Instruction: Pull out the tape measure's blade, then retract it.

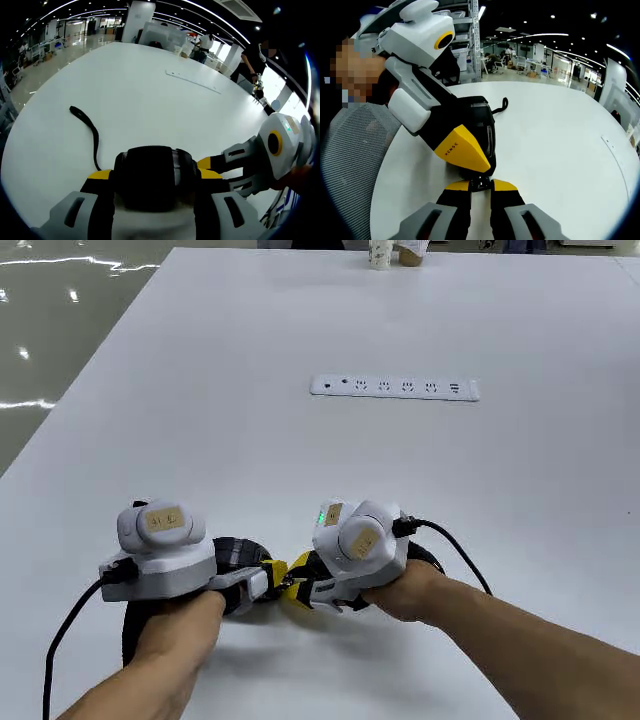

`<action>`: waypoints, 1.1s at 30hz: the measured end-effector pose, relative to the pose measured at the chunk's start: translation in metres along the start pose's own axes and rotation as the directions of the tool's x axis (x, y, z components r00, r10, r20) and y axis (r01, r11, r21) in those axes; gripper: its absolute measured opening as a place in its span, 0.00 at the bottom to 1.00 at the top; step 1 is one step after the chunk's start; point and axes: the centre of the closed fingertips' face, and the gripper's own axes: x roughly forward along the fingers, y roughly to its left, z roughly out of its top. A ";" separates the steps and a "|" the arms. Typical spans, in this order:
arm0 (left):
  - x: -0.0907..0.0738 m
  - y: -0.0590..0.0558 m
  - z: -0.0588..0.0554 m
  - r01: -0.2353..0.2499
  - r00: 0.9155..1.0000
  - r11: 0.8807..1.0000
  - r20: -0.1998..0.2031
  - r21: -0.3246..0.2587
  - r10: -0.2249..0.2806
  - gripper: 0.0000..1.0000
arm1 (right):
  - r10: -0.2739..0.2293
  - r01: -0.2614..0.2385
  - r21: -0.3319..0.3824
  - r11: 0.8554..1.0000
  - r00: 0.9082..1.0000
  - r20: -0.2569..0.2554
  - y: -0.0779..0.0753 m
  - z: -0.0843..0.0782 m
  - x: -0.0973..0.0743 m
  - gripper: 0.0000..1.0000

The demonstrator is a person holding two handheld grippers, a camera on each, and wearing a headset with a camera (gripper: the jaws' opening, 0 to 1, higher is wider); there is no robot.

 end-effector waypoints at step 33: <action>-0.001 0.000 -0.003 0.000 1.000 1.000 -0.010 -0.004 0.000 0.63 | 0.008 -0.010 -0.065 0.998 0.999 -0.034 0.002 0.000 0.001 0.15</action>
